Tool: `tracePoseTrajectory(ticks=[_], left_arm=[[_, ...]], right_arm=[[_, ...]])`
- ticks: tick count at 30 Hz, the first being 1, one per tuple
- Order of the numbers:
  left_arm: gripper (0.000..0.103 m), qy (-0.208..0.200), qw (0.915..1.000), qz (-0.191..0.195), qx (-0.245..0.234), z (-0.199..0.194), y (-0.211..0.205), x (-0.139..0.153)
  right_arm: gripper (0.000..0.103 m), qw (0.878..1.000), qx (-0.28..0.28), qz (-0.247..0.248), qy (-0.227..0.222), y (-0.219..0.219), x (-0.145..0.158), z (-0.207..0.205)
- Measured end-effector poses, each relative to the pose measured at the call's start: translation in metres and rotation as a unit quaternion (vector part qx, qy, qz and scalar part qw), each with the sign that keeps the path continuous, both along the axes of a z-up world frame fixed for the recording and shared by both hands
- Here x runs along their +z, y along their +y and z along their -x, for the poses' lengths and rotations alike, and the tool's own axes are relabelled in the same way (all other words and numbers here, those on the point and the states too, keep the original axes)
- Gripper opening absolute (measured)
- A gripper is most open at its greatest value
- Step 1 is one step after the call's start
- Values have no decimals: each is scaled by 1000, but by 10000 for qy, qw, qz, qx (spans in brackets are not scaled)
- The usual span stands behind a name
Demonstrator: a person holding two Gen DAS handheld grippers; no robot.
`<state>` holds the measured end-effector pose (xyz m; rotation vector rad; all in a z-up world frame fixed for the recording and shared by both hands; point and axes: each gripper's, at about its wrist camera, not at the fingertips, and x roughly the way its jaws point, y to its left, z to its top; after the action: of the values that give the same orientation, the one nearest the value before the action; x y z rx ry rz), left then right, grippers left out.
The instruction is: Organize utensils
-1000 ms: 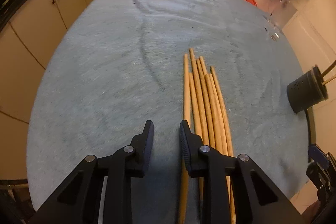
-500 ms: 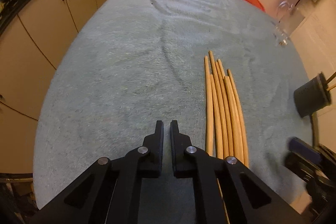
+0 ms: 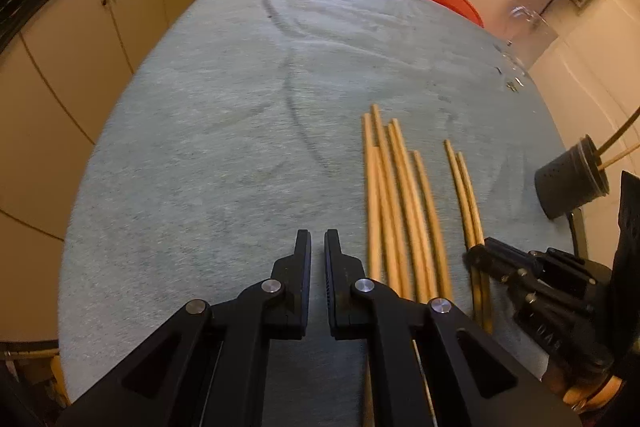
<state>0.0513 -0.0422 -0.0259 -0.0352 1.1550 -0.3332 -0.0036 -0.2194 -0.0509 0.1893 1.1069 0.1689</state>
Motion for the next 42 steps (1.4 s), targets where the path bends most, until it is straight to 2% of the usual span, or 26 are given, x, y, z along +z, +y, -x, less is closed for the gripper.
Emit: tracePoseTrajectory(ticks=[4,14,18,25,35,37,42], left_arm=[[6,138,9997,8,-216,-5,-18,-5],[6,424,9988,-17,-230,-25,-33,-18],[6,404,9988,-83,-252,-31,-37,-17],[6,385,9988,33,-316,-33,-37,-10],[6,325,9989,-169,-299,-42,-44,-14],[6,475,9984,-84,-302,-44,-41,-16],[6,448,9980,103,-428,-41,-43,-10]], right_arm=[[9,9999,-128,-31,-71,-16,4,5],[9,9992,-324,-240,-37,-31,2,9],[9,9990,-337,-276,-41,-33,2,11],[9,9988,-370,-317,-12,-36,2,10],[9,9987,-401,-322,39,-39,0,9],[9,9986,-415,-336,59,-40,-1,9],[9,9984,-432,-338,113,-39,-4,7]])
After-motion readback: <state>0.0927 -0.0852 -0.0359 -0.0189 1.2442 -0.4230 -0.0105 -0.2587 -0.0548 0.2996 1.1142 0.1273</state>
